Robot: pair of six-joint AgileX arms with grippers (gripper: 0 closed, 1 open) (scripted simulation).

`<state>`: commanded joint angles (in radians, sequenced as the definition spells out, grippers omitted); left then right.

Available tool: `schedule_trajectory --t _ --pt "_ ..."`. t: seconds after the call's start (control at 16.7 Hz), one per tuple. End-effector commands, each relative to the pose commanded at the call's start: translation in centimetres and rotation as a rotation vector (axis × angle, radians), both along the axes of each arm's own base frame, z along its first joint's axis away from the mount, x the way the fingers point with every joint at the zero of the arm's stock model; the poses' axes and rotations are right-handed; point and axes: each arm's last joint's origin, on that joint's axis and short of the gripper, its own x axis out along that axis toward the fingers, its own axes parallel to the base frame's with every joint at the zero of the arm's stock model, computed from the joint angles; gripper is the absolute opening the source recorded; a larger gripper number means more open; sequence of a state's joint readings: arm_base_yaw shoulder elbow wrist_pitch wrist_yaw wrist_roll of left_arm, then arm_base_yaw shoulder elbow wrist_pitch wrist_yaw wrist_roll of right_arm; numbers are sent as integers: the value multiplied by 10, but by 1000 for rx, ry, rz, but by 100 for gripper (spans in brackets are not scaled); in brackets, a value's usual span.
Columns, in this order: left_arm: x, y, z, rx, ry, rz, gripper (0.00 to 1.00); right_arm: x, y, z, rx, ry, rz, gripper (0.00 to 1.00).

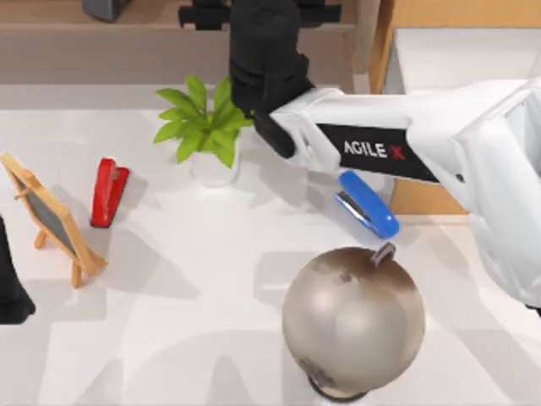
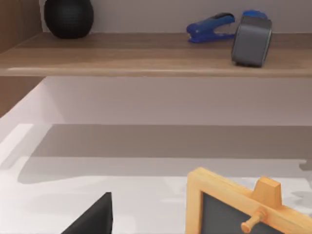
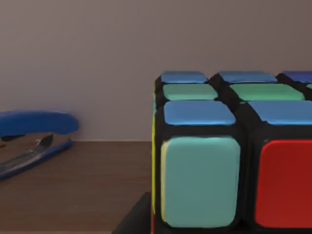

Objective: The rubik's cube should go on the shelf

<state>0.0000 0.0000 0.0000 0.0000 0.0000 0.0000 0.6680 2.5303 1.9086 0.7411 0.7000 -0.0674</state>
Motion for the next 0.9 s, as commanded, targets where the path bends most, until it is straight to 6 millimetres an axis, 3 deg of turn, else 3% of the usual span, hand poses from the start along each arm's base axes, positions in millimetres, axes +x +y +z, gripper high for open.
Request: schedule_trajectory --t 0.42,0.9 --pt "0 0 0 0 0 0 100 0 0 0 0 0 0 98" --pt "0 0 0 0 0 0 100 0 0 0 0 0 0 100"
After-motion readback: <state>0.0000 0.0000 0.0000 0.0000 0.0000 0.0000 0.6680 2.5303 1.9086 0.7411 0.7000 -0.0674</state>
